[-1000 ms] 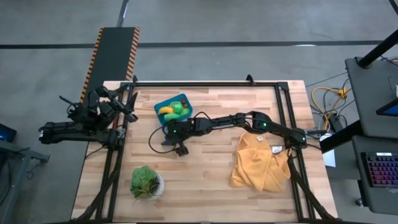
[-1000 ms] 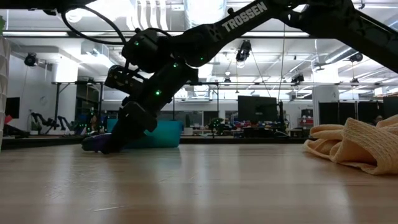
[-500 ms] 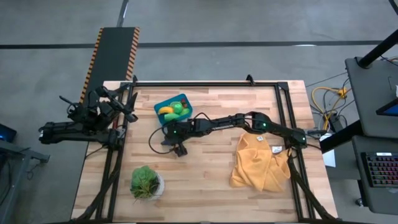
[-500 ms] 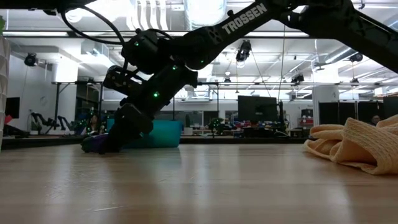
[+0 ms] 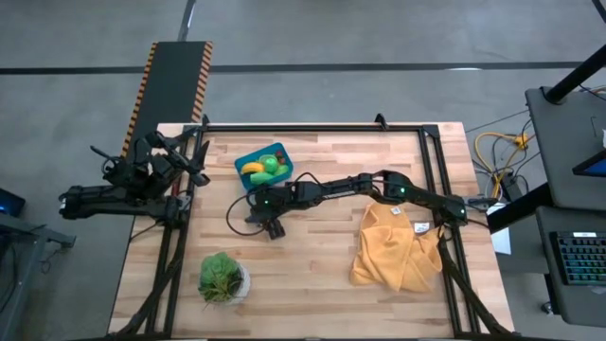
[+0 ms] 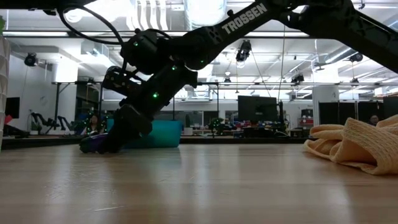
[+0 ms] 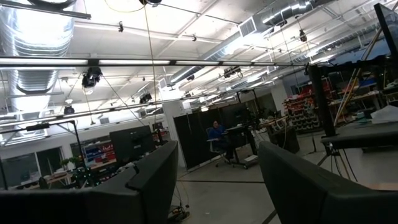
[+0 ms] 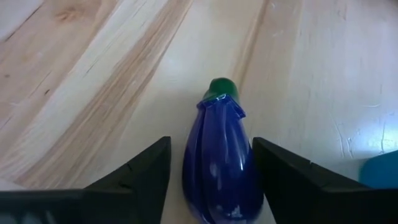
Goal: Pick and placing Produce into tupperware
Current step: Put the eggplant into the blue bin
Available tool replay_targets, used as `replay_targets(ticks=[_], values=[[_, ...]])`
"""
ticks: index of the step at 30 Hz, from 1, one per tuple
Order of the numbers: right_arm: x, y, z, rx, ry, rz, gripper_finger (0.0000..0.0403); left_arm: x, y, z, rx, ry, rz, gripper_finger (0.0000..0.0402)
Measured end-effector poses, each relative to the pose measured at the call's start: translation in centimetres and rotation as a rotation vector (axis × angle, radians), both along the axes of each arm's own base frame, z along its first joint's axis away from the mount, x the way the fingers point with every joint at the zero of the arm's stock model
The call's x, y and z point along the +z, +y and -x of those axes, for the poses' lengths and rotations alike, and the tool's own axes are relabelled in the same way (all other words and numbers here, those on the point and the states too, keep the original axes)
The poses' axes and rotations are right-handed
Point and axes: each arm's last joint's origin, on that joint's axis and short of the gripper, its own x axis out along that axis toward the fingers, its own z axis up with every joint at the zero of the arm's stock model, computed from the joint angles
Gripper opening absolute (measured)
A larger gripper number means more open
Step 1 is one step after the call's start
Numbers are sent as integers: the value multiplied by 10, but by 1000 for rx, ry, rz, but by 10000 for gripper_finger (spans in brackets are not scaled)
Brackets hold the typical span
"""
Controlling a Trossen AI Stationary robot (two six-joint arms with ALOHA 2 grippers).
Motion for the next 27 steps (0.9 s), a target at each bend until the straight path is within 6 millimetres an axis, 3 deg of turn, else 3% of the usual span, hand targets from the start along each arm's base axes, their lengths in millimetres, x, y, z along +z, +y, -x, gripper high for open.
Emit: replay_targets(ticks=[27], values=[[7, -2, 0, -5, 23, 7, 142, 0, 0, 0, 0, 0, 0, 209]])
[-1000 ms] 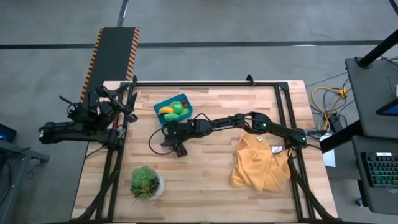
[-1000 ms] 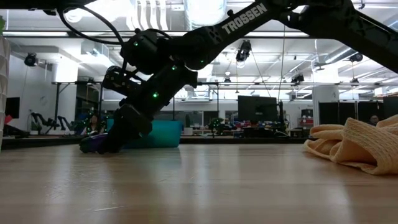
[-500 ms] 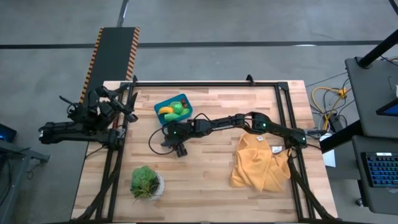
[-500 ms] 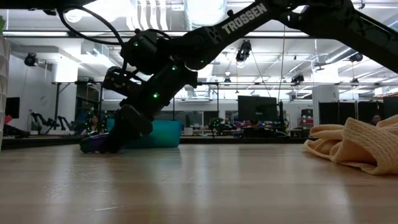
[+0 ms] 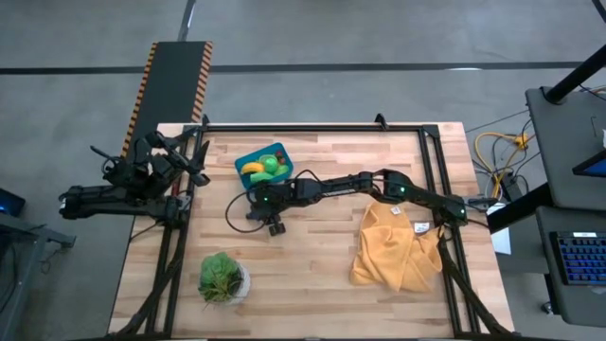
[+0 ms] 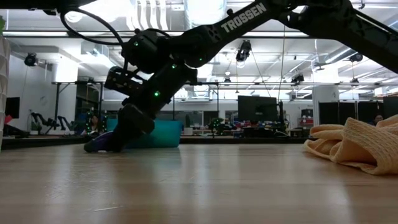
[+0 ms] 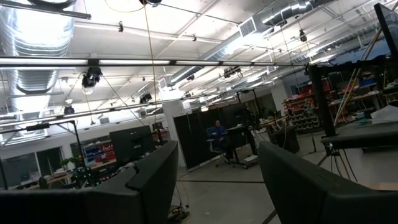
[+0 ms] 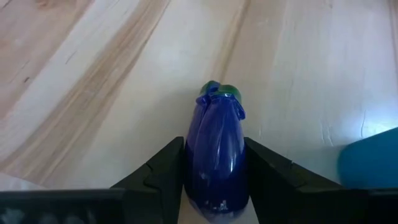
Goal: Pick and placing Produce into tupperware
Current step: Put the eggplant into the blue bin
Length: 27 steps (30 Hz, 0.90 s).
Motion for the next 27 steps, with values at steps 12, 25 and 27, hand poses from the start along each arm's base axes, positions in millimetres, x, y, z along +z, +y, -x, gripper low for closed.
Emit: replay_targets(ticks=[12, 25, 27], values=[[6, 0, -1, 6, -21, 0, 141, 0, 0, 0, 0, 0, 0, 209], [48, -5, -4, 12, -116, 18, 139, 0, 0, 0, 0, 0, 0, 209], [56, -8, -6, 15, -142, 30, 139, 0, 0, 0, -1, 0, 0, 209]])
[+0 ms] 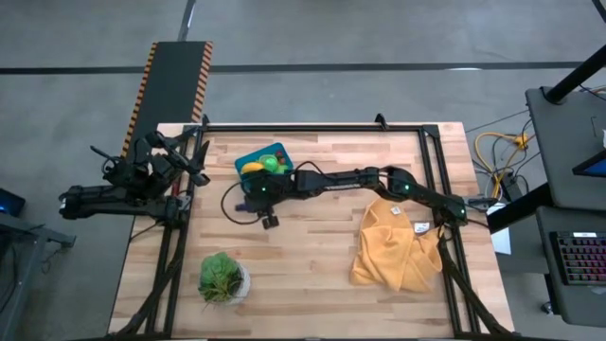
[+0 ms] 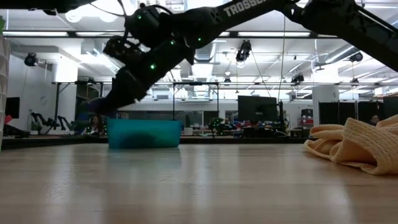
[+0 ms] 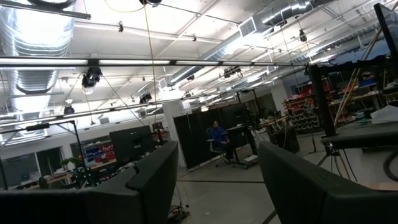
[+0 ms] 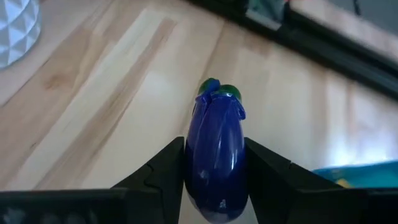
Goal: Pick and placing Produce into tupperware
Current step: Put the eggplant into the blue bin
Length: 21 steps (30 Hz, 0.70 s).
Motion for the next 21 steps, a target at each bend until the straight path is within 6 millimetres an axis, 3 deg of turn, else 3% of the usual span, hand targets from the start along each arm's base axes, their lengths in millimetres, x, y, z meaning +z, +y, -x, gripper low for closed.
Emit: replay_targets(ticks=[6, 12, 21], values=[[22, -19, -1, -79, -19, 98, 139, 0, 0, 0, 0, 0, 0, 209], [38, -55, 2, -195, -31, 120, 139, 0, 0, 0, 0, 0, 0, 209], [33, -115, 19, -445, 24, -62, 139, 0, 0, 0, 0, 1, 0, 209]])
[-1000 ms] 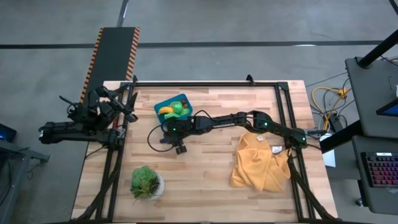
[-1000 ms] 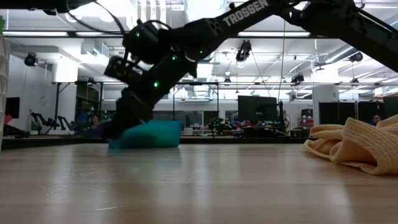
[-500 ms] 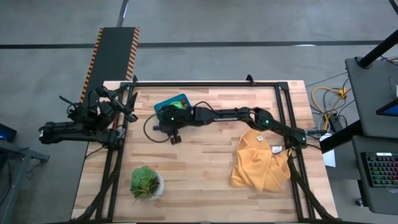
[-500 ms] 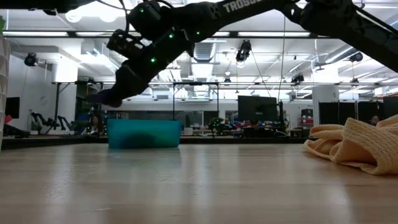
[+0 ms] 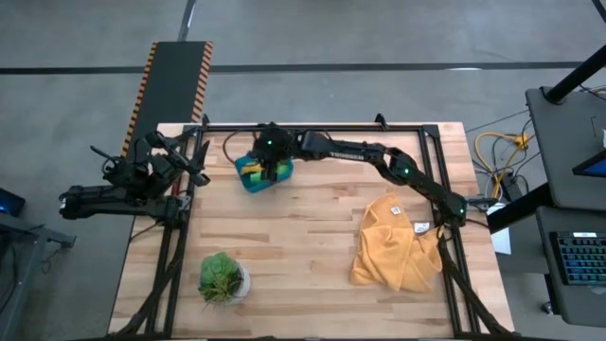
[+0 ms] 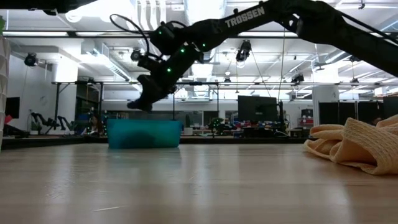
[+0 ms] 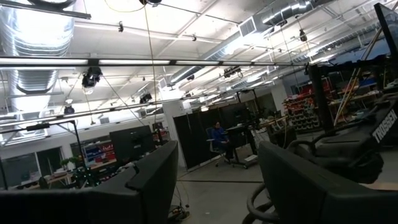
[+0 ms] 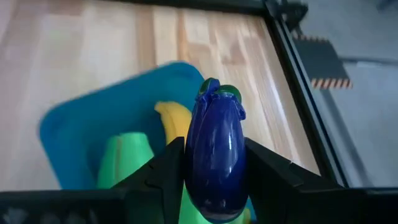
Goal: Pick and placing Produce into tupperware
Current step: Put the eggplant into the blue bin
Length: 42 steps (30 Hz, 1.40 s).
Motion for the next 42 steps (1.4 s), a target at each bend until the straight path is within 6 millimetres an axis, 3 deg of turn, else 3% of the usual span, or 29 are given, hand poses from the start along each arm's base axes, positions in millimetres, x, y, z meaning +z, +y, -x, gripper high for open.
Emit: replay_targets(ticks=[16, 27, 42], values=[[-6, -30, 14, -90, 62, -55, 139, -4, 0, -2, -2, 11, 3, 209], [-9, -28, 15, -35, 81, -80, 144, -5, 0, -2, -1, 11, 3, 209], [-11, -28, 17, 43, 122, -8, 187, -4, 0, -1, 2, 14, -3, 209]])
